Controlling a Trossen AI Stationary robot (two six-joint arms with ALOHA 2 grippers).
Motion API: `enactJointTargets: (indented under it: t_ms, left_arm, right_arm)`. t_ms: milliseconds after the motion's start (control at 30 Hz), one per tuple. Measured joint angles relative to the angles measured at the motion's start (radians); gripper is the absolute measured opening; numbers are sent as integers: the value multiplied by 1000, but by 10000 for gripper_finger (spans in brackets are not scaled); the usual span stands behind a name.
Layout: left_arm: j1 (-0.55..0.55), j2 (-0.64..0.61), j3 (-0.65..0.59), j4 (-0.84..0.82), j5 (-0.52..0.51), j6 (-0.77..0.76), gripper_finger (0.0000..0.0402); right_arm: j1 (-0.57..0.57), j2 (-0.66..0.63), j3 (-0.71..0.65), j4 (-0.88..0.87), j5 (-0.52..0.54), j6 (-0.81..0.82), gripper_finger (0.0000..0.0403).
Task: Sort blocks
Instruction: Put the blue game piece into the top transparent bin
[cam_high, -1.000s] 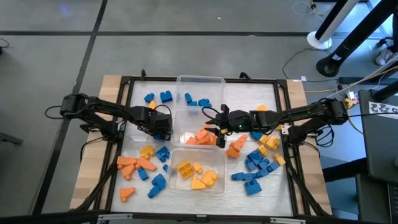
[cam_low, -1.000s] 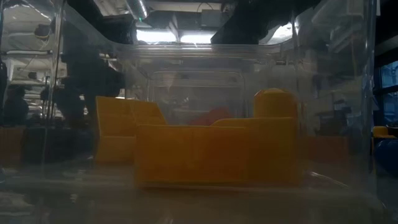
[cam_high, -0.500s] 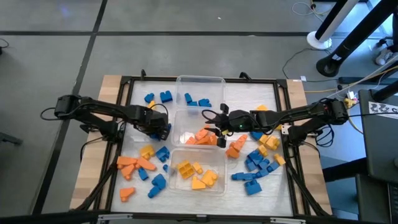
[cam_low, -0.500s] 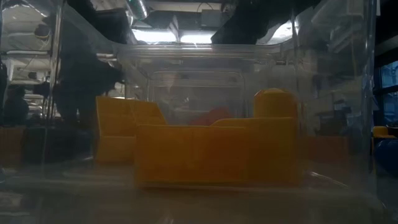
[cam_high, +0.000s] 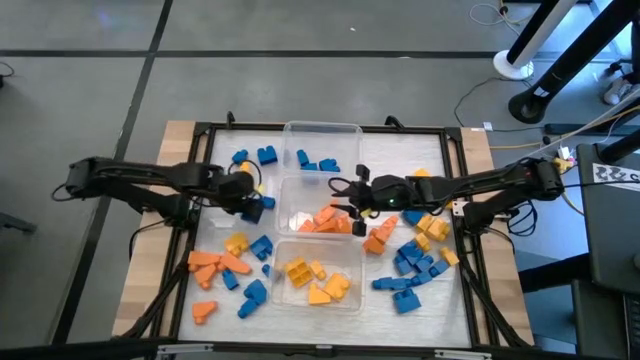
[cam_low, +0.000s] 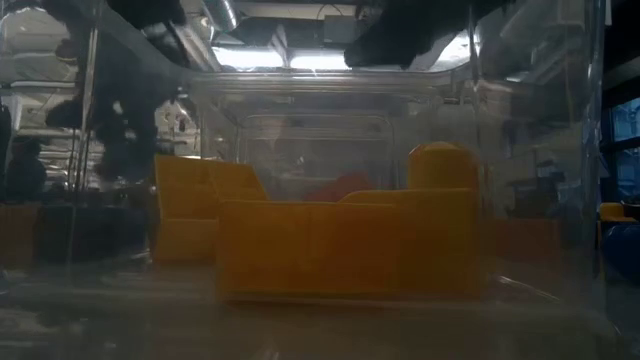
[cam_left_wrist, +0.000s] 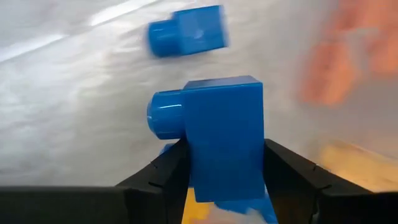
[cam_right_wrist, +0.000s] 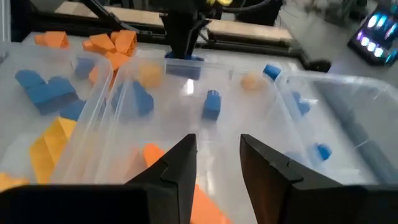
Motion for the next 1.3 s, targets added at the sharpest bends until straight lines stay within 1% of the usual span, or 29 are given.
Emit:
enactJointTargets:
  t_ms: [200,300,367,433,567,633,700,867,933,1033,1200,1233,1300]
  left_arm:
    - [0,-198,1,31,32,-27,166]
    - [0,-281,1,123,12,-49,166]
    - [0,-317,1,214,-47,-48,166]
    - [3,-336,2,319,-148,-17,166]
    - [46,-326,2,518,-333,140,166]
    - [83,-297,2,609,-392,224,166]
    - [126,-253,2,705,-411,300,166]
    - [216,-86,2,902,-406,454,166]
    - [240,-10,2,955,-382,501,166]
    - [266,92,2,1013,-310,534,166]
    - [304,206,2,1059,-147,508,167]
    - [312,221,2,1063,-113,508,167]
    - [331,245,2,1060,-52,506,167]
  right_arm:
    - [0,-80,1,3,16,-111,124]
    - [0,-130,1,3,57,-158,124]
    - [0,-164,1,1,95,-189,124]
    - [0,-199,1,-2,130,-221,124]
    - [0,-276,1,-33,175,-263,124]
    - [0,-317,1,-82,179,-264,124]
    - [0,-355,1,-118,179,-264,124]
    - [2,-430,1,-233,182,-212,124]
    - [2,-447,1,-266,199,-195,124]
    - [2,-460,1,-311,222,-174,124]
    - [2,-459,1,-363,224,-156,124]
    - [2,-459,1,-389,224,-129,124]
    - [-2,-459,1,-462,244,-12,124]
